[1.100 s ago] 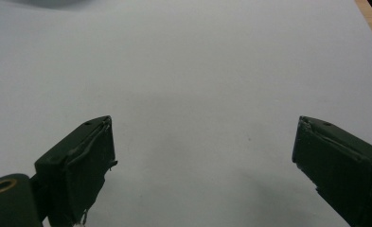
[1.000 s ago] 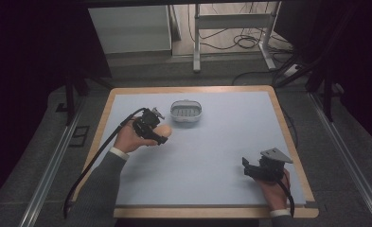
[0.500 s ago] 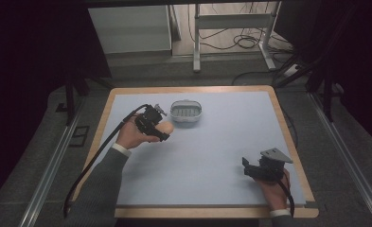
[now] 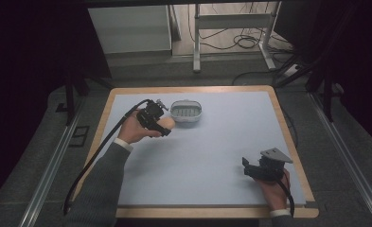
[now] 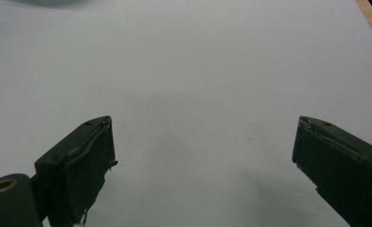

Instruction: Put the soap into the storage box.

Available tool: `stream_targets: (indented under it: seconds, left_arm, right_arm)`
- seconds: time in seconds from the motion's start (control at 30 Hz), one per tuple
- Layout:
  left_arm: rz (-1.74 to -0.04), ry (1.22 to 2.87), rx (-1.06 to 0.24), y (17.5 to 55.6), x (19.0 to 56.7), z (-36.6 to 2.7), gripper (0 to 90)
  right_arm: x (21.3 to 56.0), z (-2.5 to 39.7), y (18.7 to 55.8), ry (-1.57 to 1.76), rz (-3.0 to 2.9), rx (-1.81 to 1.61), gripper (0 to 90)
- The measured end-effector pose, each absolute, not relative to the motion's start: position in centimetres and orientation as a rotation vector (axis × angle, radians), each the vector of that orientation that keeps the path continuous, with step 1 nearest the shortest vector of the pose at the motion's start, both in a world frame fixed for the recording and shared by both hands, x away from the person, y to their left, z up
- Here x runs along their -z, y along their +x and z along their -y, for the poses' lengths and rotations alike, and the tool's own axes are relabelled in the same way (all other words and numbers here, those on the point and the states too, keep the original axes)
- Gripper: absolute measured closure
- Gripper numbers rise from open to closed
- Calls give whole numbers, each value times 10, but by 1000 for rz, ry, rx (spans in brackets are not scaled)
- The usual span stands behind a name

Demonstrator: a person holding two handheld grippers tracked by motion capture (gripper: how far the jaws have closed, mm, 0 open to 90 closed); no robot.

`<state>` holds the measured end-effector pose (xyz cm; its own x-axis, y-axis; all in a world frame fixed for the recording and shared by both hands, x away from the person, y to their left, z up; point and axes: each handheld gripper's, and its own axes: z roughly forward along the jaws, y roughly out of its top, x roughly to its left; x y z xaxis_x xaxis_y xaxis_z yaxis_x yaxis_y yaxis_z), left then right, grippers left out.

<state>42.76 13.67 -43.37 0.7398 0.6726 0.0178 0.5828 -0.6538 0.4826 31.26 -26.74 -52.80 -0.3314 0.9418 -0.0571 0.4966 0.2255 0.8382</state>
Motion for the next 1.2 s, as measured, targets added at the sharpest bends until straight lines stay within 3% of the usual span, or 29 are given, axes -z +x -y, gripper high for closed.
stream_targets:
  seconds: [1.2]
  left_arm:
    - [-940, 2524, -260, 456, 430, -121, 325]
  right_arm:
    - [528, 267, 312, 1318, -1926, -992, 66]
